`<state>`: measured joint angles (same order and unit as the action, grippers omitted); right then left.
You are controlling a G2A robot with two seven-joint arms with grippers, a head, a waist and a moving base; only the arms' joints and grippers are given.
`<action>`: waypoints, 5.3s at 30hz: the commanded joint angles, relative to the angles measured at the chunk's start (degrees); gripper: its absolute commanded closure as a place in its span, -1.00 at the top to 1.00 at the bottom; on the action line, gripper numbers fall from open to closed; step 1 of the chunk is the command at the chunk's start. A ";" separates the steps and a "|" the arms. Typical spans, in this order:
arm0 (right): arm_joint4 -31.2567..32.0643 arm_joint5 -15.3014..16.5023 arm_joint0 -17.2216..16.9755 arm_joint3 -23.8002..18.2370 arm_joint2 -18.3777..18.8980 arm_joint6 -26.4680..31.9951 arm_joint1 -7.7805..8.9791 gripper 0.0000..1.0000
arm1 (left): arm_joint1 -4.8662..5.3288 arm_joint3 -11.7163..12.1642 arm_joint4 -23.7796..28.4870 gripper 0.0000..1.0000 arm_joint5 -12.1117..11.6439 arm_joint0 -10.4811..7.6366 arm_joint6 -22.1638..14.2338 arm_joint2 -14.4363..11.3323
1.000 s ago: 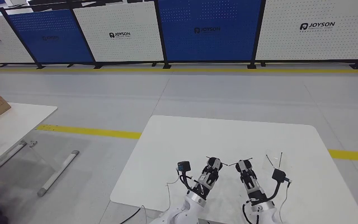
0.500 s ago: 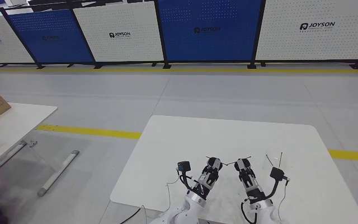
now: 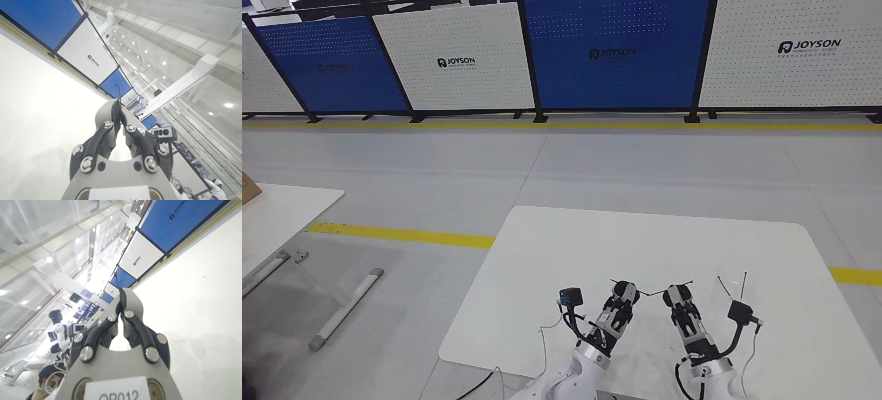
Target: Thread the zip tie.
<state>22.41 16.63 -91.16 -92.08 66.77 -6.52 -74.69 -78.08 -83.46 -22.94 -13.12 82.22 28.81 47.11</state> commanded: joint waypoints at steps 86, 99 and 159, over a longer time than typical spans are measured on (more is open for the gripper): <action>0.29 2.85 1.60 0.67 -2.84 -1.85 -0.72 -1.00 | -1.47 -3.62 4.79 -1.00 -1.45 2.19 -1.68 2.73; -2.51 2.85 1.60 0.64 -3.07 -1.40 0.12 -1.00 | -1.99 -3.61 4.98 -1.00 -1.84 2.26 -1.52 2.90; 0.82 2.85 2.01 0.56 -4.84 -9.49 2.10 -1.00 | -3.47 -1.98 0.25 -0.64 -0.23 2.23 -4.47 2.59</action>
<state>23.18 19.48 -89.13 -91.51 61.94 -15.98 -72.59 -81.53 -85.43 -22.78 -13.40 84.47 24.36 49.68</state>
